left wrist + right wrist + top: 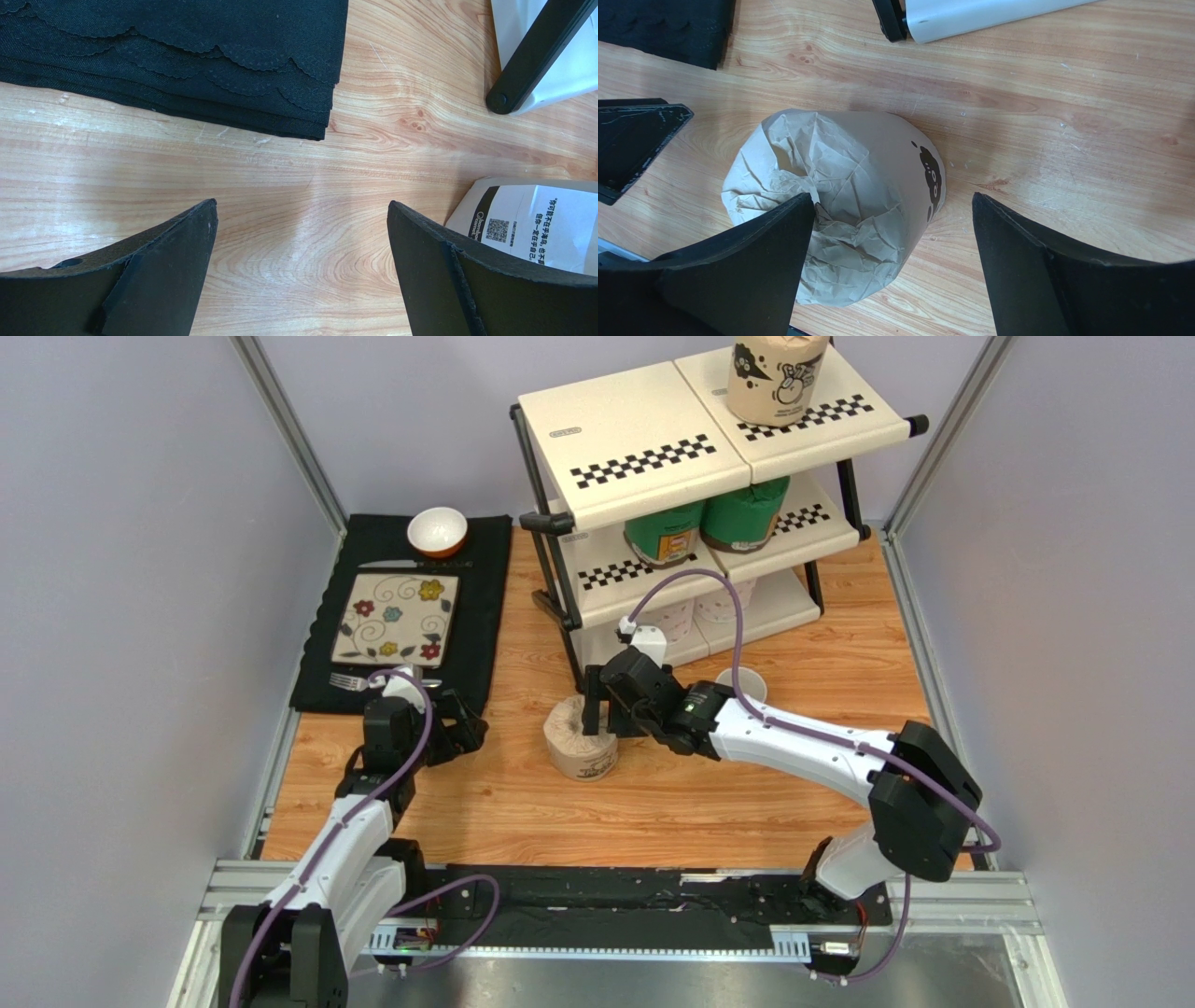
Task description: Place and organize the paper towels onto the shelf
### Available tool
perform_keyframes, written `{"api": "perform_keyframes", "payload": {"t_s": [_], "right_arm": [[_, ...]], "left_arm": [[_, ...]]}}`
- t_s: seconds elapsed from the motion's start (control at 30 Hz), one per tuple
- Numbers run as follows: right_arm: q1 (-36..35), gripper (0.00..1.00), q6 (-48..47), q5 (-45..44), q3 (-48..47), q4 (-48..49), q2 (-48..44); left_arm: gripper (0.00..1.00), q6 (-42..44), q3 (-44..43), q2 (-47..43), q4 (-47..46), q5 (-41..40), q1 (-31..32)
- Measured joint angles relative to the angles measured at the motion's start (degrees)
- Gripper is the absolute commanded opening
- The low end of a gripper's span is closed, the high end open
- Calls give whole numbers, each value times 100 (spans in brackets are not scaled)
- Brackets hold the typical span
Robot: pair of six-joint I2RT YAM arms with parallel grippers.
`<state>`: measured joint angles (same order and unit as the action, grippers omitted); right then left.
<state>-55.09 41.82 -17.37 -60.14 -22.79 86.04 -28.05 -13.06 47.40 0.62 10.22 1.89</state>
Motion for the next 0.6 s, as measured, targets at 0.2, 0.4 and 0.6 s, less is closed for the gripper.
{"api": "perform_keyframes", "payload": {"t_s": [0.2,0.4,0.6], "right_arm": [[0,82,50,136,-2,39,234],[0,68,81,173,0,127,249],[0,64,83,280,2,229,249]], "left_arm": [[99,0,0,20,0,9,0],[99,0,0,37,-2,22,0],[99,-2,0,42,-2,31,0]]}}
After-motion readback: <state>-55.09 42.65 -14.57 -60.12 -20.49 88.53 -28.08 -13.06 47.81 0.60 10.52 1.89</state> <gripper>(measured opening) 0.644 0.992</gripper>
